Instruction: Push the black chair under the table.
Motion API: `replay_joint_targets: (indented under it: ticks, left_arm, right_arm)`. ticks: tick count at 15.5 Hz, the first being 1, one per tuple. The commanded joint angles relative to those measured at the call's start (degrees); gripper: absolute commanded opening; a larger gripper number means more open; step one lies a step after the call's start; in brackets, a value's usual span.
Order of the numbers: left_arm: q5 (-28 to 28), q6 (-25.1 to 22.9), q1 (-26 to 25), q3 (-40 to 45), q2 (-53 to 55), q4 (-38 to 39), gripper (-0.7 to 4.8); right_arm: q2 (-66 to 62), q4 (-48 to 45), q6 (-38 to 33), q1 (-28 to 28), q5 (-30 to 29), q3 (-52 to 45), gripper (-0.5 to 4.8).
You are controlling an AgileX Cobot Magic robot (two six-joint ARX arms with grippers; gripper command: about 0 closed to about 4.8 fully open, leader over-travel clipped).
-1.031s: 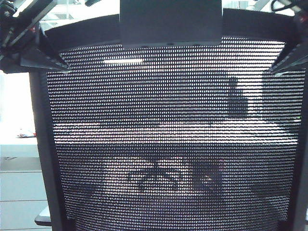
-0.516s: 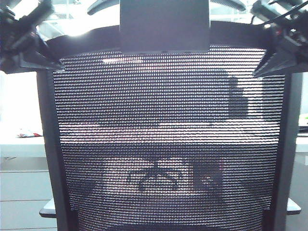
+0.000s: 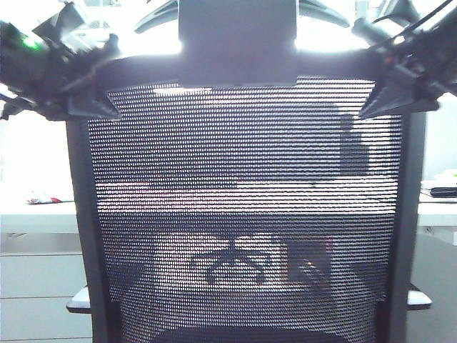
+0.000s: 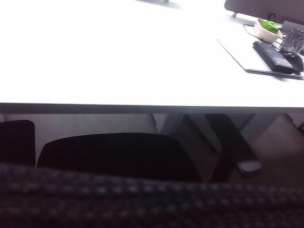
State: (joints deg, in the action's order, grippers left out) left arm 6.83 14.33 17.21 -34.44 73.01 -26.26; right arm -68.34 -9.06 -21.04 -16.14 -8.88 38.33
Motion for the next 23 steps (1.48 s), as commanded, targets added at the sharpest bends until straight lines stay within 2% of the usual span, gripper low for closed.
replay_joint_targets:
  ticks: [1, 5, 8, 10, 14, 19, 23]
  left_arm:
    - [-1.7, -0.9, -1.5, -3.4, 3.0, -4.4, -0.06]
    - [1.6, -0.8, -8.4, -5.9, 6.7, -6.4, -0.06]
    - [3.4, -0.5, -11.0, -6.1, 9.7, -10.5, -0.06]
    - [6.0, -0.4, -11.2, -6.8, 11.8, -13.1, -0.06]
    - [7.6, -1.0, -11.3, -9.3, 18.0, -17.7, -0.06]
    - [8.5, -4.9, -11.3, -18.0, 25.7, -18.0, -0.06]
    - [8.5, -4.9, -11.3, -22.1, 28.2, -18.0, -0.06]
  right_arm:
    - [-3.8, -8.2, 0.9, 1.3, 1.0, 2.8, -0.04]
    - [-9.9, -12.3, 0.9, 2.3, -0.3, 5.4, -0.04]
    - [-14.2, -12.8, 1.8, 2.4, -0.3, 8.6, -0.04]
    - [-16.6, -15.2, 1.8, 2.4, -0.3, 9.6, -0.04]
    - [-23.0, -17.6, 3.4, 3.2, -1.5, 12.8, -0.04]
    - [-28.6, -20.1, 5.7, 3.2, -1.5, 17.3, -0.04]
    - [-29.6, -19.8, 7.8, 4.1, -1.5, 22.3, -0.04]
